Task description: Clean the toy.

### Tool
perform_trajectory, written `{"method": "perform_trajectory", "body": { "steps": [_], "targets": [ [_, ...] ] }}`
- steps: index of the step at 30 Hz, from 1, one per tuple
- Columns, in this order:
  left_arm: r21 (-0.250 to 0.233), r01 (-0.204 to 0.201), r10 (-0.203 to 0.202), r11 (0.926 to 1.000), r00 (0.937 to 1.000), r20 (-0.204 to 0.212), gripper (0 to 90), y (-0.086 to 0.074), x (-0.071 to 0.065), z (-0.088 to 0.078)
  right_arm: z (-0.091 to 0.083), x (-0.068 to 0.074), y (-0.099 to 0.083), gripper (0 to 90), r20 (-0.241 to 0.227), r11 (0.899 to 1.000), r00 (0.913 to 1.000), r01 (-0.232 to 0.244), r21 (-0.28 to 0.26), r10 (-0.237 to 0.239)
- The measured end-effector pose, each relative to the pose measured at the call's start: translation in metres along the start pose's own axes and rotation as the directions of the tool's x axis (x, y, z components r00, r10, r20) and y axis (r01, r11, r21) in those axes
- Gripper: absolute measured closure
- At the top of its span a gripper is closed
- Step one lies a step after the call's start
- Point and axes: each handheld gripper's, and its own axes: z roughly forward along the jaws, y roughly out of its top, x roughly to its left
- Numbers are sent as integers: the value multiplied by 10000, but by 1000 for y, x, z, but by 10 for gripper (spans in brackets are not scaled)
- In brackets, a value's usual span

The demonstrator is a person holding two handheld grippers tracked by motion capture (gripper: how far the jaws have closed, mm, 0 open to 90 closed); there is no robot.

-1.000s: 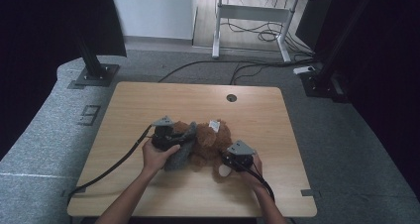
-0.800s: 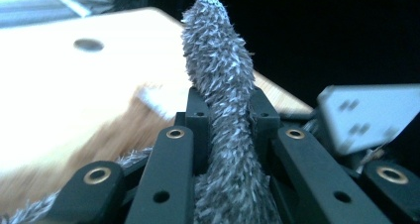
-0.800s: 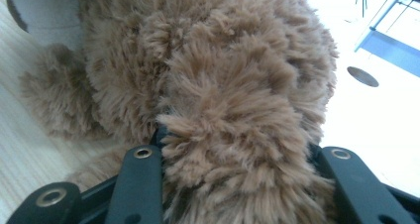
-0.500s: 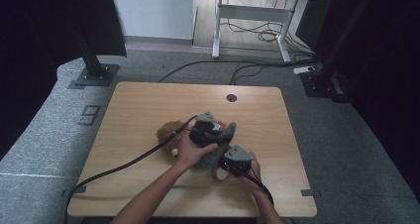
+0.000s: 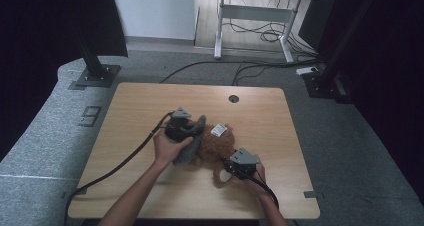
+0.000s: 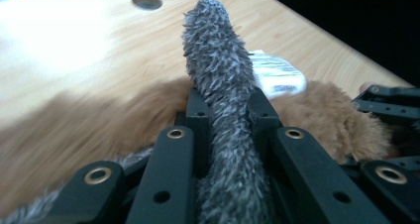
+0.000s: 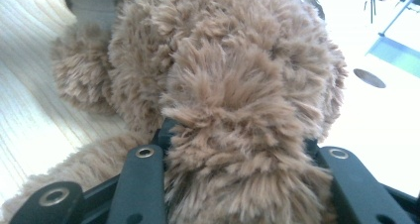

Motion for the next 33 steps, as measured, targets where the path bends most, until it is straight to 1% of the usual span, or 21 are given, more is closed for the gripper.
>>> {"method": "perform_trajectory", "body": {
  "steps": [1, 2, 3, 4, 6, 7, 9, 11, 13, 15, 16, 18, 20, 22, 23, 24, 26, 29, 31, 33],
  "targets": [
    [-188, 330, -324, 9993, 9990, 320, 771, -3, 11, -6, 0, 1, 0, 565, -10, 10000, 10000, 81, 10, -81],
    [-329, 469, -454, 9984, 9980, 437, 771, -4, 15, -10, 0, 2, 1, 565, -14, 9997, 9997, 248, -22, -248],
    [-494, 686, -661, 9964, 9966, 499, 771, -5, 22, -16, 0, 2, 1, 565, -15, 9996, 9996, 295, -37, -295],
    [-716, 759, -739, 9945, 9968, 307, 770, -5, 26, -23, 0, 2, 0, 566, -22, 9996, 9996, 290, -27, -290],
    [-920, 845, -852, 9922, 9964, -40, 766, -4, 33, -32, 0, 0, -1, 566, -47, 9998, 9998, 198, -40, -198],
    [-992, 965, -991, 9904, 9948, -223, 766, -4, 40, -37, -1, -1, -2, 566, -59, 9999, 9998, 165, -24, -165],
    [-1026, 1167, -1210, 9879, 9920, -372, 766, -4, 49, -42, -1, -2, -3, 566, -129, 10000, 9999, 34, -20, -34],
    [-1012, 1227, -1277, 9873, 9908, -451, 765, -4, 53, -40, -1, -2, -3, 566, -141, 10000, 9999, 39, -30, -40],
    [-973, 1118, -1169, 9890, 9919, -489, 761, -2, 52, -36, 0, -3, -3, 565, -175, 10000, 9998, 18, -48, -19],
    [-1034, 986, -1039, 9897, 9935, -469, 760, 2, 52, -36, -1, -4, -3, 564, -241, 10000, 9997, -21, -66, 19],
    [-1081, 953, -1010, 9896, 9937, -492, 760, 4, 53, -38, -1, -5, -3, 564, -253, 10000, 9997, -43, -81, 41],
    [-1300, 1002, -1071, 9864, 9931, -472, 760, 7, 58, -47, -2, -6, -4, 563, -301, 10000, 9995, -47, -58, 45],
    [-1358, 1036, -1098, 9853, 9932, -390, 760, 9, 61, -52, -2, -7, -5, 563, -335, 9999, 9994, -79, -71, 76],
    [-1070, 844, -881, 9907, 9956, -312, 760, 8, 60, -52, -1, -7, -4, 562, -377, 9999, 9993, -92, -81, 89],
    [-940, 775, -797, 9925, 9966, -190, 760, 7, 58, -50, -1, -7, -4, 562, -398, 9999, 9992, -101, -92, 97],
    [-740, 598, -607, 9955, 9981, -95, 760, 6, 57, -47, -1, -7, -4, 562, -407, 9999, 9991, -104, -94, 100],
    [-401, 336, -332, 9986, 9994, 127, 761, 3, 51, -36, -1, -7, -4, 562, -411, 9999, 9991, -116, -87, 112],
    [-139, -24, 28, 9999, 9996, 296, 761, 1, 43, -25, -1, -6, -4, 561, -403, 9999, 9991, -131, -73, 128],
    [-46, -287, 289, 9996, 9973, 673, 761, 3, 36, -20, -1, -6, -4, 562, -418, 9999, 9990, -145, -78, 141],
    [196, -644, 625, 9977, 9941, 884, 760, 5, 29, -15, -1, -6, -4, 561, -457, 9998, 9988, -184, -108, 179]
  ]
}}
